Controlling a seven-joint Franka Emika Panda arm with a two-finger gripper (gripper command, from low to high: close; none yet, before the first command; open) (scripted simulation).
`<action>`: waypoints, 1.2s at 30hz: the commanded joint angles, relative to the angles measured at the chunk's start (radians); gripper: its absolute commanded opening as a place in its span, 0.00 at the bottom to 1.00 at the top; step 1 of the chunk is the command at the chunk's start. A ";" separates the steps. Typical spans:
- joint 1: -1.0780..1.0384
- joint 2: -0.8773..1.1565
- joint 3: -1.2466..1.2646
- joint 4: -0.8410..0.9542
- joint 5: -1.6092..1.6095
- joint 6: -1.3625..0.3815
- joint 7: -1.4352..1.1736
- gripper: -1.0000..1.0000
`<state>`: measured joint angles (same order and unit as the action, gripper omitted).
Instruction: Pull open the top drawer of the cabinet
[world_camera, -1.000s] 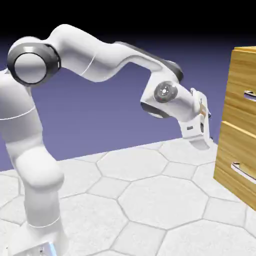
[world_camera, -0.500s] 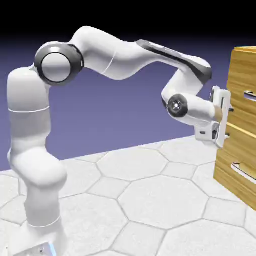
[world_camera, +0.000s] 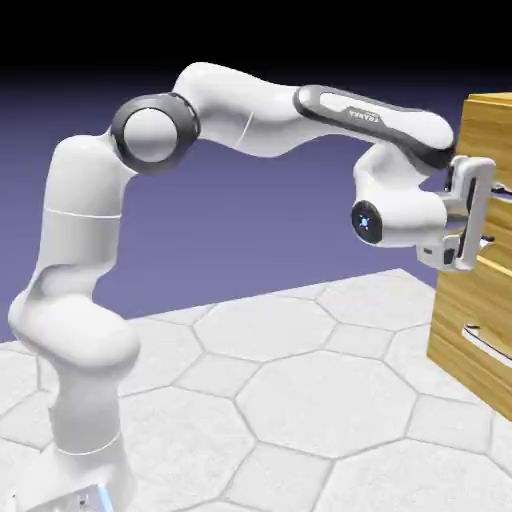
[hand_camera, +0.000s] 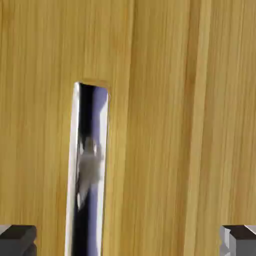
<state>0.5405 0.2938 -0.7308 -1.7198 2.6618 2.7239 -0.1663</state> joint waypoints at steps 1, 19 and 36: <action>0.009 0.014 -0.012 0.018 0.044 -0.005 -0.015 0.50; 0.015 -0.006 -0.014 0.000 0.071 -0.010 -0.047 0.00; 0.011 -0.620 0.047 -0.524 0.216 0.010 -0.580 0.00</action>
<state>0.5477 -0.3256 -0.6834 -2.2439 2.8794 2.7325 -0.7466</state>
